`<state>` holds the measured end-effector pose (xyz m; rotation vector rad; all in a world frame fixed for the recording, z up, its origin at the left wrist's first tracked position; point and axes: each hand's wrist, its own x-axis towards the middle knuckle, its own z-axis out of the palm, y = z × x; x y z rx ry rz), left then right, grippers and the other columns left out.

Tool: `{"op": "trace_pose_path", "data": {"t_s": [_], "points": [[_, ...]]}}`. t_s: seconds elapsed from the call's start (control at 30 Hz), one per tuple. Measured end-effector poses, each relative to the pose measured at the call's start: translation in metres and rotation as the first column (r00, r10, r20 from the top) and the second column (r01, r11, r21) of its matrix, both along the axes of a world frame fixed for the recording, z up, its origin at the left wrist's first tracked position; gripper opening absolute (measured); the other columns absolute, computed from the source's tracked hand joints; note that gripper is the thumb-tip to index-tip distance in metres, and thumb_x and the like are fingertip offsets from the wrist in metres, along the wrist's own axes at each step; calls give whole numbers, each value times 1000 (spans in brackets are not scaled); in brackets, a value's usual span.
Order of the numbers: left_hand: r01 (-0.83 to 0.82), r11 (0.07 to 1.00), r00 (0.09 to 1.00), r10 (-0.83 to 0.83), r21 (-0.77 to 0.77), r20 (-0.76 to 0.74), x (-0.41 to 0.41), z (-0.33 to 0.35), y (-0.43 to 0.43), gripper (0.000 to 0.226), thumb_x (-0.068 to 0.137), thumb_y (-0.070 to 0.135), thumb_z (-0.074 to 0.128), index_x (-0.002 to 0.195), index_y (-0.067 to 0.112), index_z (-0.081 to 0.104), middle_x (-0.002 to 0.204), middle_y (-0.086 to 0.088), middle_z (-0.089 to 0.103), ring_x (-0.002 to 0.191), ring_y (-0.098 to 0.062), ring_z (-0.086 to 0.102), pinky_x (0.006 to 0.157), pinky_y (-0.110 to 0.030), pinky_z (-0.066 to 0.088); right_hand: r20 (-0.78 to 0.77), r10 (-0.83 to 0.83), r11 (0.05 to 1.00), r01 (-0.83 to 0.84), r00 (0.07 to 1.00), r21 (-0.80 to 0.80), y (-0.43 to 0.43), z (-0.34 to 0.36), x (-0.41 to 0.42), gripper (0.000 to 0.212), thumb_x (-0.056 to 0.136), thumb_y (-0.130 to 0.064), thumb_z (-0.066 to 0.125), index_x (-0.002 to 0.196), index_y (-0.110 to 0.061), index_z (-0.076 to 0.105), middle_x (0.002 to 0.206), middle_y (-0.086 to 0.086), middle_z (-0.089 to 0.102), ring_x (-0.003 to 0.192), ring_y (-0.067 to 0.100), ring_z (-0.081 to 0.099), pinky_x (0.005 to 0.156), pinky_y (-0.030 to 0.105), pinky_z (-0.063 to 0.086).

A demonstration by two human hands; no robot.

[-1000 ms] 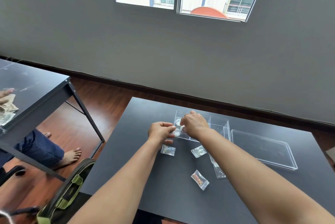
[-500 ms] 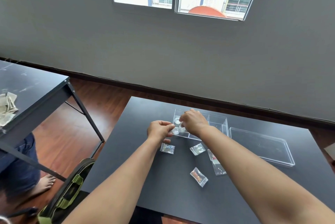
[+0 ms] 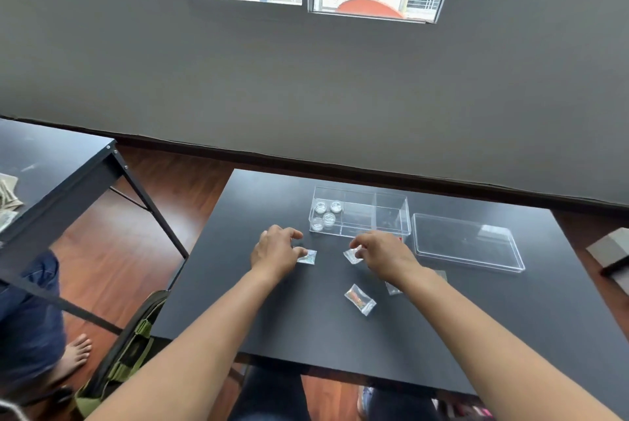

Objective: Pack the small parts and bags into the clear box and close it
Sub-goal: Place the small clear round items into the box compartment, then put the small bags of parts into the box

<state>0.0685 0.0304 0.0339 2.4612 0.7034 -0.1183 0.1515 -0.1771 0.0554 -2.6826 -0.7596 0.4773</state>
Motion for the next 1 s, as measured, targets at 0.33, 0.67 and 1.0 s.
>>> {"op": "trace_pose_path", "data": {"t_s": [0.33,0.67,1.0], "points": [[-22,1000,999,21,-19,-45,-11,6,-8,21,78,28,75,98,25,69,115,-3,61,109,-25,60,93,-37,50,150,9,974,26,989,-227,-1,-12,-6,24,92,-11,44,113,-13,53,119,11,62,104,37,61,82,41,47],[-176,928,984,175,-329,-32,-21,5,-13,14,67,20,84,67,23,71,77,-2,75,65,-20,72,56,-30,61,-71,-203,979,203,977,5,2,1,-11,11,81,-9,59,83,-19,63,105,7,68,101,29,62,89,41,51],[-224,801,967,254,-554,-24,-25,-4,-20,9,76,8,76,72,15,72,68,-9,71,61,-18,67,55,-31,60,-342,-258,953,297,904,66,-31,-13,-51,33,69,-16,81,100,-14,72,75,-1,67,69,17,67,77,27,55]]}}
